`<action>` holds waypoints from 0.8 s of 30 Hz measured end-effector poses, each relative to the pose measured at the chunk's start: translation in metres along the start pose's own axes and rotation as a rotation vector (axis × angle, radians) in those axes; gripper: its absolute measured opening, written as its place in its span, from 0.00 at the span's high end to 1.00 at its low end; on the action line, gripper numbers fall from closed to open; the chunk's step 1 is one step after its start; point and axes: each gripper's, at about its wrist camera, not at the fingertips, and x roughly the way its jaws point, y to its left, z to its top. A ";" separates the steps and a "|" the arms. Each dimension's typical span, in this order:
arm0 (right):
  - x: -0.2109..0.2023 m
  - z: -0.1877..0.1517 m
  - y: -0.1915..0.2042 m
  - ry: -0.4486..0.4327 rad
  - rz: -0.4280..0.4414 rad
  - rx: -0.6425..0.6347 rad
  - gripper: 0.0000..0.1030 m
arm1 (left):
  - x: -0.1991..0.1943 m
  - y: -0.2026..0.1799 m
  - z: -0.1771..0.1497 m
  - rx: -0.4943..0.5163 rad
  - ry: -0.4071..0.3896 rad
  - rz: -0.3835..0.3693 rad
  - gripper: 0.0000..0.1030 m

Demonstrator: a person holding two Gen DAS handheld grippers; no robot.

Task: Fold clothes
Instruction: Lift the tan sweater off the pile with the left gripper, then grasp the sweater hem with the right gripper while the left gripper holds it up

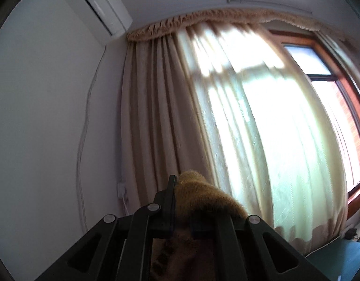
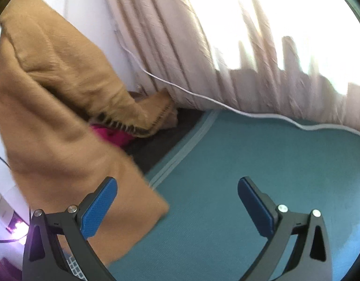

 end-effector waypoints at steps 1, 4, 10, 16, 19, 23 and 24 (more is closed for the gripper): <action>-0.001 0.002 0.008 -0.009 0.018 -0.014 0.00 | 0.000 -0.002 0.005 0.007 0.002 0.001 0.92; -0.006 0.006 0.031 -0.034 0.093 -0.049 0.00 | -0.001 -0.008 0.022 0.042 -0.001 0.010 0.92; -0.011 0.001 0.080 -0.071 0.140 -0.152 0.00 | -0.039 -0.023 0.065 0.095 -0.063 0.003 0.92; -0.008 -0.001 0.112 -0.104 0.166 -0.164 0.00 | -0.080 -0.034 0.096 0.093 -0.111 -0.037 0.92; -0.009 -0.008 0.125 -0.163 0.074 -0.198 0.01 | -0.093 -0.035 0.105 0.082 -0.122 -0.051 0.92; -0.021 -0.007 0.114 -0.175 0.024 -0.141 0.72 | -0.112 -0.029 0.110 0.085 -0.138 -0.033 0.92; -0.032 -0.005 0.107 -0.192 0.025 -0.117 0.91 | -0.116 -0.025 0.111 0.084 -0.140 -0.026 0.92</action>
